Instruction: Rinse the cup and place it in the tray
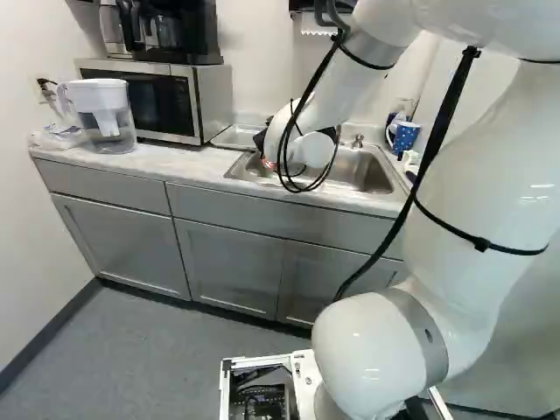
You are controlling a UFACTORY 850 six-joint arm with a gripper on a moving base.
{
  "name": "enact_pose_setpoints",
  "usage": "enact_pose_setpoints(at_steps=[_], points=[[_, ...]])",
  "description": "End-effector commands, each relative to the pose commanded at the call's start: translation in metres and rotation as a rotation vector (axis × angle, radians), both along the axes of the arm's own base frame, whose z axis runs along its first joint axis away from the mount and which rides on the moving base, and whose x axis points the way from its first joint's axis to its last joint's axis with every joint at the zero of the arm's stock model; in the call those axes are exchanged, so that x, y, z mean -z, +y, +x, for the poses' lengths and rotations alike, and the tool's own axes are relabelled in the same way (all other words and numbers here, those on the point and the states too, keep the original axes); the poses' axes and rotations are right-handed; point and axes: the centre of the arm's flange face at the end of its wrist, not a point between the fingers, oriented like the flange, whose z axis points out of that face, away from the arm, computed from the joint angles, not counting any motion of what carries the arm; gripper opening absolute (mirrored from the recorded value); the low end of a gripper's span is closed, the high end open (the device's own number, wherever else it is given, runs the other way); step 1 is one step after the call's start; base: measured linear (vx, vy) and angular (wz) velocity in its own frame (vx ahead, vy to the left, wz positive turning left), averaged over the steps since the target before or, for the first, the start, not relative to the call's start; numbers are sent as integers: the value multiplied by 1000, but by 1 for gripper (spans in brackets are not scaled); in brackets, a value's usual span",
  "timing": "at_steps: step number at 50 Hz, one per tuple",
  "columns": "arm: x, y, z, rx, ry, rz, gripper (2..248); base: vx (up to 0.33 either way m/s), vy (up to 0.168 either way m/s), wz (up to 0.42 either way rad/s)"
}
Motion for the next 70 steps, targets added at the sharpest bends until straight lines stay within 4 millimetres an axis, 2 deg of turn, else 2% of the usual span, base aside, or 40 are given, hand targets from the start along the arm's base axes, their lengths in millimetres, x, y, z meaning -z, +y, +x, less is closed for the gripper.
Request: enact_pose_setpoints(at_steps=[70], points=[[0,0,0,-134,-101,-717,125,0,0,0]])
